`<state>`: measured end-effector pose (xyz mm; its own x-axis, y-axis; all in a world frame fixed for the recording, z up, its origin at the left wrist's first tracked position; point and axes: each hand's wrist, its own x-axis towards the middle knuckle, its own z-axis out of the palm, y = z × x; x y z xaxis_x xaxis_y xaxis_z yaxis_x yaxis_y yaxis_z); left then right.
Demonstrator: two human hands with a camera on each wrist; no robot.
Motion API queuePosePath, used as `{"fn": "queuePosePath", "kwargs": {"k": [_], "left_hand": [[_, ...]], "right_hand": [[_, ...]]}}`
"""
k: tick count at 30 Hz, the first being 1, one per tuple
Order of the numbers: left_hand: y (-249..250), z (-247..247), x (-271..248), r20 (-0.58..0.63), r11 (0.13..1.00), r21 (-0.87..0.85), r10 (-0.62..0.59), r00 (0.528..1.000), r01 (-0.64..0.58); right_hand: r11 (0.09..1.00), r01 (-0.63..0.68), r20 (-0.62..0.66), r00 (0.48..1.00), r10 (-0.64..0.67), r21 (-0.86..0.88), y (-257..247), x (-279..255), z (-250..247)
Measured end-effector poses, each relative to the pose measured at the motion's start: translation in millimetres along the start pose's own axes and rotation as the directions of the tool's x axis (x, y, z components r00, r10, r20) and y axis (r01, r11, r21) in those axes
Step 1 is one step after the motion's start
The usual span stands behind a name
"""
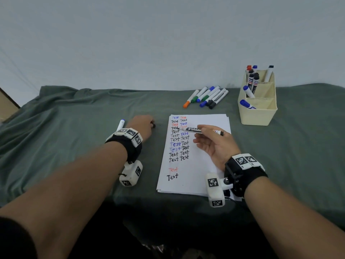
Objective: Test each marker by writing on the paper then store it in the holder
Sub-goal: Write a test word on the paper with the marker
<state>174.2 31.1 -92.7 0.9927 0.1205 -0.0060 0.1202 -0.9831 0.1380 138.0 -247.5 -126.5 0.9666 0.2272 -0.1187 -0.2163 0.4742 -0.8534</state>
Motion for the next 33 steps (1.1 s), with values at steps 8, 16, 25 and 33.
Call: {"fn": "queuePosePath", "kwargs": {"k": [8,16,25,33], "left_hand": [[19.9,-0.1,-20.5,-0.145,0.971,-0.19,0.12,0.982,-0.146],[37.5,-2.2,-28.6,-0.055,0.941,-0.221,0.249,0.967,-0.255],[34.3,1.1,-24.2,-0.085,0.942,-0.202,0.256,0.963,-0.269],[33.3,1.1,-22.8,-0.073,0.934,-0.232,0.261,0.963,-0.271]], "right_hand": [[0.999,0.018,0.005,1.0,-0.018,-0.036,1.4,0.0,-0.1],[0.999,0.026,0.024,0.999,-0.025,-0.035,1.2,-1.2,0.0],[0.996,0.026,0.048,0.999,-0.023,-0.079,2.4,1.1,-1.1],[0.997,0.039,0.064,0.997,-0.035,-0.062,3.1,0.8,-1.2]]}}
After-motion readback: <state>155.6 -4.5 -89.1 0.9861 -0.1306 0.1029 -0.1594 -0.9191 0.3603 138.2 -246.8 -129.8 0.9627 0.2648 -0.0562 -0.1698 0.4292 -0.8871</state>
